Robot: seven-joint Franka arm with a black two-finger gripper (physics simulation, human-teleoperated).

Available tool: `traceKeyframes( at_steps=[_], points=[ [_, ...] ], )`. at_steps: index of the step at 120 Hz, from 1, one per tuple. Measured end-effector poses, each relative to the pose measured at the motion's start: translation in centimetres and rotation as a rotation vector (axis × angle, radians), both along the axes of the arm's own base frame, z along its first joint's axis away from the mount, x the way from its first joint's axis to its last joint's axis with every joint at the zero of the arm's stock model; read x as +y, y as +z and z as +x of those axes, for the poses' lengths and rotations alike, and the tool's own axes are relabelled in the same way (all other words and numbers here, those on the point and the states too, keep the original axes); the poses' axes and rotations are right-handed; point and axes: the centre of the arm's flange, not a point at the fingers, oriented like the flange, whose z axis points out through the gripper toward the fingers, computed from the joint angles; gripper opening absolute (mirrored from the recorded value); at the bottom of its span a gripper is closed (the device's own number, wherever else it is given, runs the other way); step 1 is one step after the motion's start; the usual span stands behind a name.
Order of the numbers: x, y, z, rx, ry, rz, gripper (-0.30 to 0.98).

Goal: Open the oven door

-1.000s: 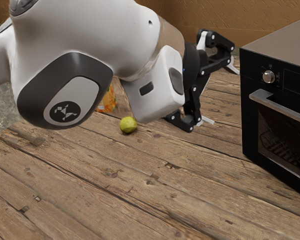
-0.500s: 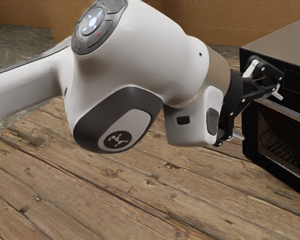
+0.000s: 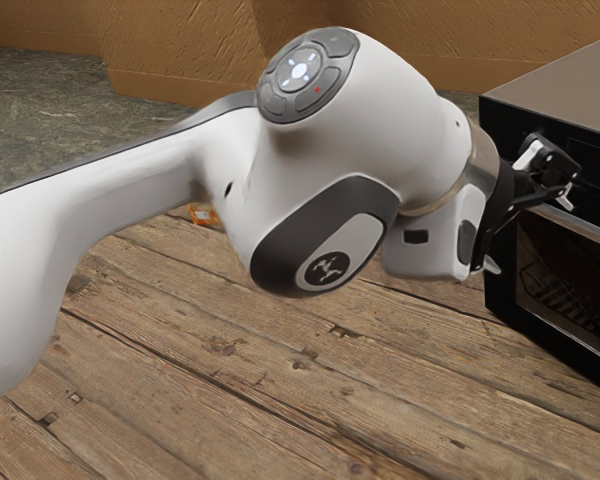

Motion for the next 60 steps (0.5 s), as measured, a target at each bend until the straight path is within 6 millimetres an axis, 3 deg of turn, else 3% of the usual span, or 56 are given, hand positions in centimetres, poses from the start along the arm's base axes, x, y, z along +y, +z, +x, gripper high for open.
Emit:
traceKeyframes(
  at_steps=[27, 60],
  points=[
    [-1.1, -0.5, 1.2, -0.011, -0.025, 0.015, 0.67],
    [-2.3, -1.1, 0.9, -0.007, -0.062, 0.028, 0.67]
  ],
)
